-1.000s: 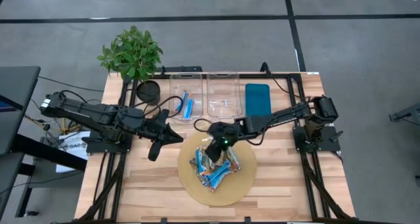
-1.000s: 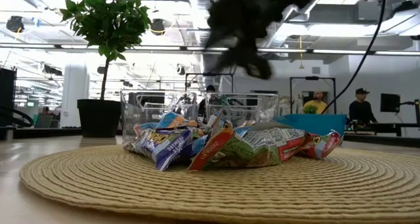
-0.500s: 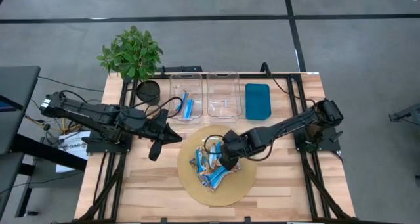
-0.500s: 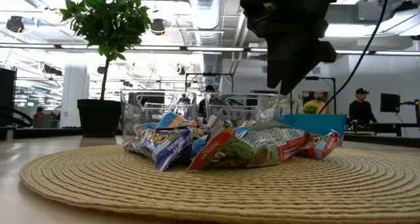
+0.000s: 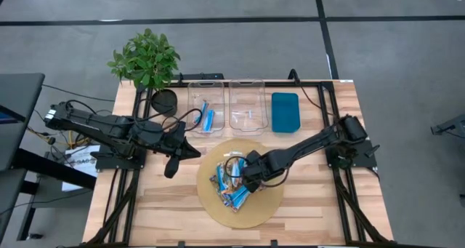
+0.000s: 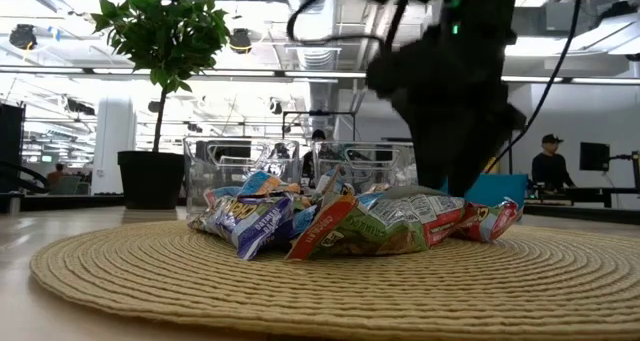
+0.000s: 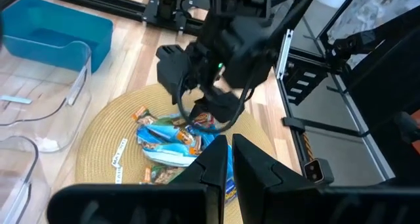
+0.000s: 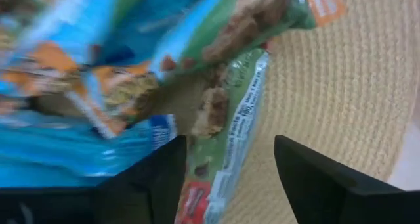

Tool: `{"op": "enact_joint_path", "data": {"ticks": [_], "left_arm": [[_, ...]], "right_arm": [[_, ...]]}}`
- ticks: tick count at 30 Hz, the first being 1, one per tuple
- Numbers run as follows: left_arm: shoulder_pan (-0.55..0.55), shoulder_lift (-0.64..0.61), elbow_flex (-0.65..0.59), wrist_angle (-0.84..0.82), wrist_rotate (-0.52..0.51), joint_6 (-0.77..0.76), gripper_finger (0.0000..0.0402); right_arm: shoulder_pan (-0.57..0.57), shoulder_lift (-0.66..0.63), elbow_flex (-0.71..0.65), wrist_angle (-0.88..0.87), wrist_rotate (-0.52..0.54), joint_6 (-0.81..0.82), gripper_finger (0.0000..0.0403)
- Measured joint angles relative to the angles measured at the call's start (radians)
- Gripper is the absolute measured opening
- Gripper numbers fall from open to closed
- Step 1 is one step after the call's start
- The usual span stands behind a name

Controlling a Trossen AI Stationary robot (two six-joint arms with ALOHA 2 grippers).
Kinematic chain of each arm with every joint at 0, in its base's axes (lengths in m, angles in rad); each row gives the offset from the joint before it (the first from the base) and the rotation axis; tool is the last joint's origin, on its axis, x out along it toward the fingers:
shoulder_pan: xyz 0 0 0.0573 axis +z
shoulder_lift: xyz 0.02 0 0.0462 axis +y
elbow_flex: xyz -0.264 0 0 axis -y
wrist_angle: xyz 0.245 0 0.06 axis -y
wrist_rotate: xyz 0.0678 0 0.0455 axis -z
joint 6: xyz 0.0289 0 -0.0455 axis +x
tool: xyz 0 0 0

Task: Pick and place Granola Bars by type
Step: Put the top red granola bar into the left transparent bin

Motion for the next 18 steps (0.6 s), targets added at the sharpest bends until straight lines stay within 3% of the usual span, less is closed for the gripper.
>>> {"op": "enact_joint_path", "data": {"ticks": [10, 18], "left_arm": [[0.0, 0.0, 0.0, -0.002, 0.003, -0.001, 0.0016], [0.0, 0.0, 0.0, -0.007, -0.014, -0.012, 0.0016]], "right_arm": [[-0.009, 0.03, 0.0, 0.012, -0.009, -0.021, 0.0183], [-0.013, 0.03, 0.0, 0.03, -0.032, -0.028, 0.0093]]}}
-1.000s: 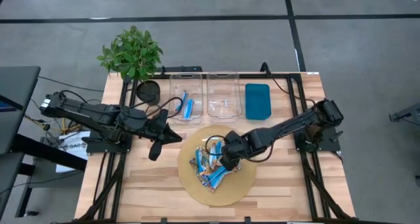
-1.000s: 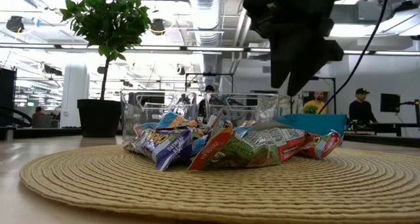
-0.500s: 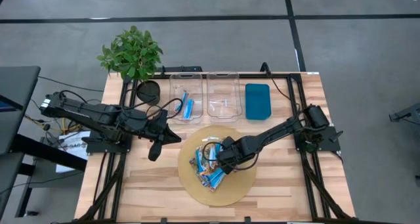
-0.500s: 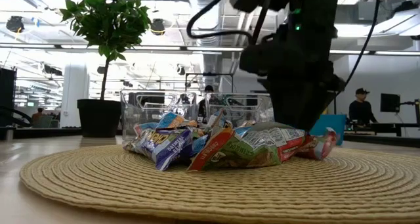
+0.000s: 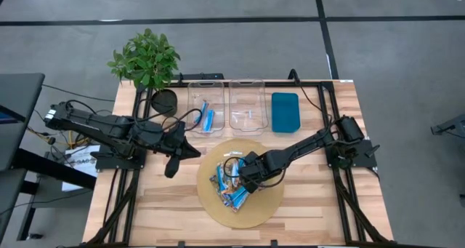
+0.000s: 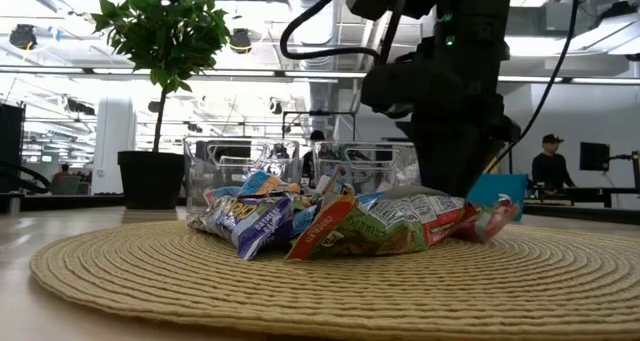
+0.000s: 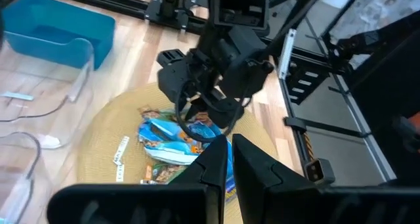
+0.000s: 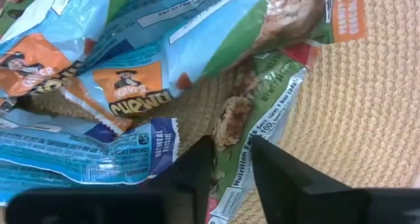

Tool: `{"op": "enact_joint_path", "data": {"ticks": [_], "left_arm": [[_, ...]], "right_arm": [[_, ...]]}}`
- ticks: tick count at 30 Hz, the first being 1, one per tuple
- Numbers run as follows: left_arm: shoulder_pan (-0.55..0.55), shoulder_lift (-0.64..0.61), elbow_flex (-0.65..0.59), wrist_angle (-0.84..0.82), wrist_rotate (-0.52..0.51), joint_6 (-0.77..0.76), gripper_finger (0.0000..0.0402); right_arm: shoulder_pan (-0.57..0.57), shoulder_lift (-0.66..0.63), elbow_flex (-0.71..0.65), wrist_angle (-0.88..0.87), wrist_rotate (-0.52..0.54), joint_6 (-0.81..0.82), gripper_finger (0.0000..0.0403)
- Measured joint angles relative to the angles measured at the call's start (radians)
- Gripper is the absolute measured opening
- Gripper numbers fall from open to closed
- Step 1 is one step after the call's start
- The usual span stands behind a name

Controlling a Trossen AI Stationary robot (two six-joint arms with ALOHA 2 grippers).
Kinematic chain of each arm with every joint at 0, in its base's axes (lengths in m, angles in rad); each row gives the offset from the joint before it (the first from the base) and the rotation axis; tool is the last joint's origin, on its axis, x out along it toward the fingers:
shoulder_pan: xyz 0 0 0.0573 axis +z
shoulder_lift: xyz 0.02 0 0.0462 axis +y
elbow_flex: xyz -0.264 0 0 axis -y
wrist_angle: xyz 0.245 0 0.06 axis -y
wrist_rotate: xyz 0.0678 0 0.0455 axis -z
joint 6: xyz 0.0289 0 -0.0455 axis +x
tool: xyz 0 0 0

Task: Pick and place Granola Bars by type
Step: Put the top red granola bar into the left transparent bin

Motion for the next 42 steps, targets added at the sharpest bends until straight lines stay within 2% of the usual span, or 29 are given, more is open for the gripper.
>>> {"op": "enact_joint_path", "data": {"ticks": [8, 15, 21, 26, 30, 36, 42], "left_arm": [[0.0, 0.0, 0.0, 0.0, -0.096, -0.009, 0.0016], [0.029, -0.003, 0.0, -0.002, -0.157, -0.086, 0.0016], [0.089, -0.007, 0.002, -0.098, -0.248, -0.204, 0.0016], [0.166, -0.002, 0.002, -0.171, -0.253, -0.248, 0.0016], [0.232, -0.003, 0.002, -0.186, -0.256, -0.262, 0.0016], [0.294, -0.002, 0.002, -0.218, -0.253, -0.247, 0.0016], [0.329, -0.003, 0.002, -0.265, -0.256, -0.255, 0.0016]], "right_arm": [[-0.013, -0.021, 0.0, -0.001, 0.006, -0.001, 0.0042], [-0.032, -0.15, 0.001, -0.004, 0.08, -0.017, 0.0015], [-0.1, -0.281, 0.001, 0.131, 0.145, -0.179, 0.0009], [-0.207, -0.335, 0.002, 0.324, 0.13, -0.352, 0.0008], [-0.305, -0.327, 0.038, 0.382, 0.075, -0.464, 0.0008], [-0.423, -0.21, 0.165, 0.425, 0.021, -0.608, 0.0008], [-0.496, -0.085, 0.296, 0.389, -0.024, -0.681, 0.0009]]}}
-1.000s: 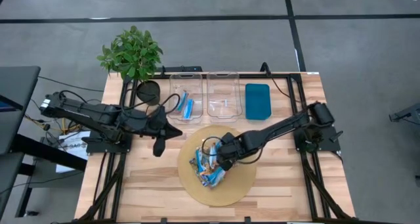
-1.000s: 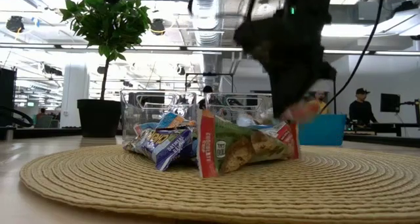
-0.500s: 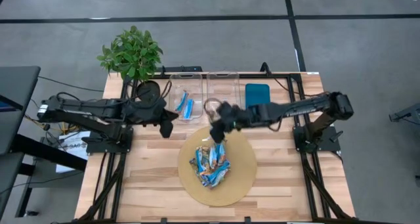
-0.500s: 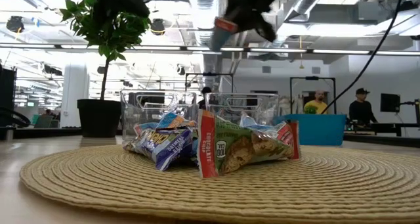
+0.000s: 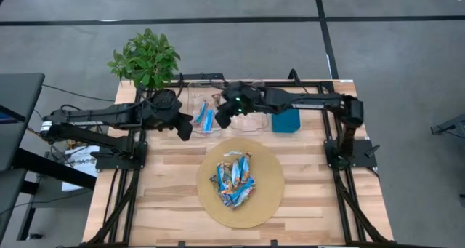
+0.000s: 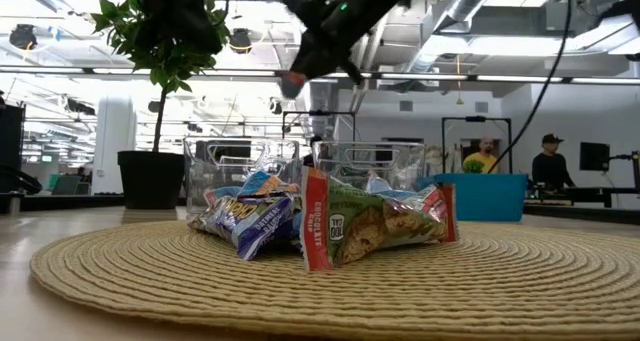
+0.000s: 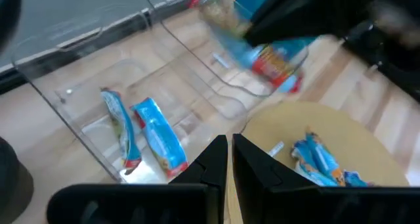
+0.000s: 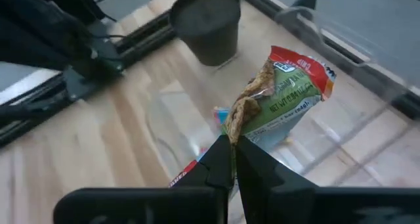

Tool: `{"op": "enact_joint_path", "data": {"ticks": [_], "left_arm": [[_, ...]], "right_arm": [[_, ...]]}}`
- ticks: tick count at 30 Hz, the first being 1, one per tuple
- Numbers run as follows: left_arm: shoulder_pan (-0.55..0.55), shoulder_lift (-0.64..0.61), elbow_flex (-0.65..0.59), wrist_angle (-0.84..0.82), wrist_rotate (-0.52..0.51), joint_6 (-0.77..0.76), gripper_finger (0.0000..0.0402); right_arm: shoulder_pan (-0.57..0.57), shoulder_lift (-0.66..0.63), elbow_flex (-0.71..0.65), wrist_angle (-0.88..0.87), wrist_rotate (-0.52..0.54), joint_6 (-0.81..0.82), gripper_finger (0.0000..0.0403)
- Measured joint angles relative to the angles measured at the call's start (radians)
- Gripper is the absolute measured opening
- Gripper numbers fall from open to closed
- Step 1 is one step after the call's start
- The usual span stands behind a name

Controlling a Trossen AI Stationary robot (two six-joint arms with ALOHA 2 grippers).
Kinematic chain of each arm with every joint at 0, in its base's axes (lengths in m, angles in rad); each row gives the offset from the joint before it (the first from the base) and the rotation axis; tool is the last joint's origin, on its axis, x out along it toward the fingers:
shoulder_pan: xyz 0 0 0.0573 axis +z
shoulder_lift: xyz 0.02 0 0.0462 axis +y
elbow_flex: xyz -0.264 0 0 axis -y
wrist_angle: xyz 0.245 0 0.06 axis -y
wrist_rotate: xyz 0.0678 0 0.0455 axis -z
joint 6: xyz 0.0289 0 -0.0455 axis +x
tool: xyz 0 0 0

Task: Pick and place Granola Bars by type
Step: Put the top red granola bar into the left transparent bin, then put the red granola bar into the left transparent bin

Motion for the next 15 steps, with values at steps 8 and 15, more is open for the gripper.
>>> {"op": "enact_joint_path", "data": {"ticks": [8, 15], "left_arm": [[0.011, -0.001, 0.001, -0.011, 0.002, -0.019, 0.0016], [0.01, -0.001, 0.001, -0.009, 0.052, 0.022, 0.0016]], "right_arm": [[-0.051, 0.08, 0.101, -0.073, -0.003, -0.081, 0.007], [-0.046, 0.041, 0.106, -0.101, -0.003, -0.132, 0.0159]]}}
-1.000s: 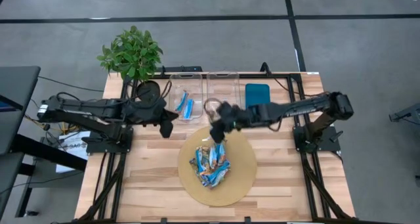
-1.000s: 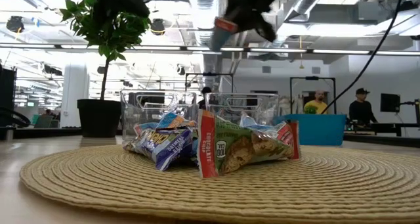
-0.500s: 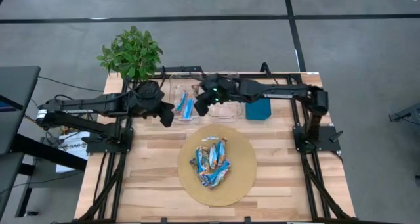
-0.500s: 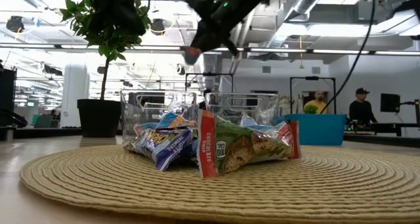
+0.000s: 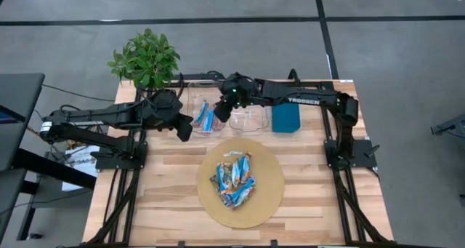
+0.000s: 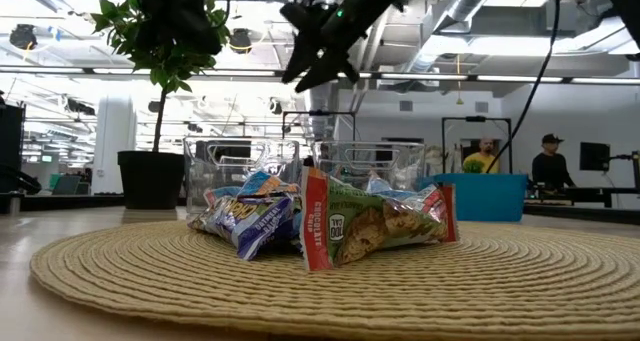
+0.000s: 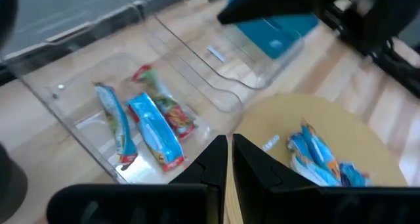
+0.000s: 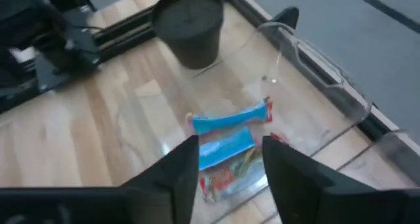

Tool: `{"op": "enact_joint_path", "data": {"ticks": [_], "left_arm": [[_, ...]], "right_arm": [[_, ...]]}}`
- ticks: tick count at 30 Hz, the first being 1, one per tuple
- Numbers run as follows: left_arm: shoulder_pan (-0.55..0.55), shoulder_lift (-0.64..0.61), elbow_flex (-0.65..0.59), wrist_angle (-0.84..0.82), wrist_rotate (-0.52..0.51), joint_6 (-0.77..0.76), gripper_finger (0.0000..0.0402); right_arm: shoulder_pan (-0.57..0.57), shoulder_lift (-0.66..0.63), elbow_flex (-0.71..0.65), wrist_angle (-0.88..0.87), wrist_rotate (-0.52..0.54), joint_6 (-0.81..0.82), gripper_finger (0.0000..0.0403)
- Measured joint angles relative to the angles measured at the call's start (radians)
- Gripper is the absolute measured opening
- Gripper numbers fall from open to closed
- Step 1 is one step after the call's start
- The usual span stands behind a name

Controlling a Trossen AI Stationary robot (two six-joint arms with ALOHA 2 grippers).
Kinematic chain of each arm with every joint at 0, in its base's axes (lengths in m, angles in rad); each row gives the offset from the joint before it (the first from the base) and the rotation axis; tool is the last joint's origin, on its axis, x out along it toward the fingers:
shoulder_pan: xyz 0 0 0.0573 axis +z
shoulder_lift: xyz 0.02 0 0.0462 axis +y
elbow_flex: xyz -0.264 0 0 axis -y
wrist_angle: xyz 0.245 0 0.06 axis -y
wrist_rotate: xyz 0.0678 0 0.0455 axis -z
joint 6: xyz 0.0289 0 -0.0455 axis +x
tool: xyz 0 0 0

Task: Pick and place Granola Bars by type
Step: Put the red granola bar into the left transparent bin

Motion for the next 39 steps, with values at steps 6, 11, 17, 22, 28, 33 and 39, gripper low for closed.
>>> {"op": "enact_joint_path", "data": {"ticks": [6, 11, 17, 22, 28, 33, 39], "left_arm": [[0.0, 0.0, 0.0, 0.023, 0.103, 0.059, 0.0016], [-0.006, 0.0, 0.0, 0.103, 0.215, 0.139, 0.0016], [-0.026, 0.0, 0.0, 0.129, 0.242, 0.203, 0.0016], [-0.035, 0.0, 0.0, 0.129, 0.293, 0.222, 0.0016], [-0.036, 0.0, 0.0, 0.125, 0.336, 0.222, 0.0016], [-0.036, 0.0, 0.001, 0.123, 0.346, 0.223, 0.0016], [-0.037, 0.0, 0.001, 0.119, 0.347, 0.224, 0.0016]], "right_arm": [[0.083, -0.109, 0.0, -0.245, 0.001, -0.006, 0.0199], [0.234, -0.187, 0.0, -0.451, -0.001, -0.054, 0.0208], [0.458, -0.204, 0.0, -0.585, -0.001, -0.178, 0.0203], [0.604, -0.137, 0.0, -0.589, 0.022, -0.287, 0.0191], [0.659, 0.005, -0.001, -0.592, 0.055, -0.288, 0.0177], [0.676, 0.113, -0.001, -0.511, 0.06, -0.276, 0.0171], [0.699, 0.191, -0.001, -0.454, 0.05, -0.231, 0.0169]]}}
